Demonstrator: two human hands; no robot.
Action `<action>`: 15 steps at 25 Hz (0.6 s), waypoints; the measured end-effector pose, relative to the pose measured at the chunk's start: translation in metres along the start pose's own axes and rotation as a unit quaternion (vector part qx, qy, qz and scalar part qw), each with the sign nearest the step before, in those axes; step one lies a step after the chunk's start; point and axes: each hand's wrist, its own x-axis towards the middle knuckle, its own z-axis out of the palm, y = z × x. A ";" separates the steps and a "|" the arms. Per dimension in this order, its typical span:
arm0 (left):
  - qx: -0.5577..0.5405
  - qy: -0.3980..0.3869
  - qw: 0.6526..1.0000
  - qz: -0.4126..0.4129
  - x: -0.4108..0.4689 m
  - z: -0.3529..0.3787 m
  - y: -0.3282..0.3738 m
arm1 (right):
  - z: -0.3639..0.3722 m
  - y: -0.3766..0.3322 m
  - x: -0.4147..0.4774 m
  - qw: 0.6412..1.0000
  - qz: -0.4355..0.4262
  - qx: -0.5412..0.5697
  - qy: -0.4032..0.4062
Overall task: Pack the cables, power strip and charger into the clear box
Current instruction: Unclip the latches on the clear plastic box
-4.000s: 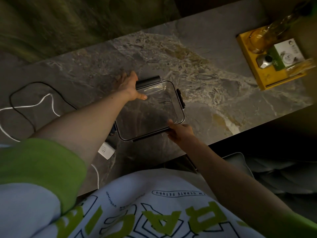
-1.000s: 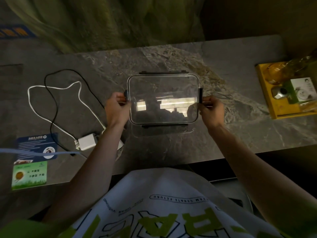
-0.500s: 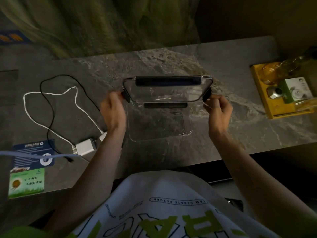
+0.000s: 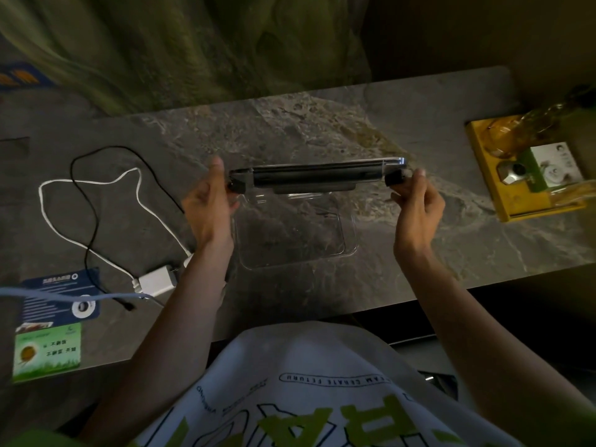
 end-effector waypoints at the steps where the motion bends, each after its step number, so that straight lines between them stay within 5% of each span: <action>1: -0.014 -0.002 1.000 -0.008 0.000 0.002 0.002 | 0.000 0.000 0.000 1.000 0.000 0.005 0.007; 15: -0.076 -0.044 0.996 -0.035 0.011 0.005 0.001 | -0.007 -0.004 0.009 0.997 0.036 0.065 0.012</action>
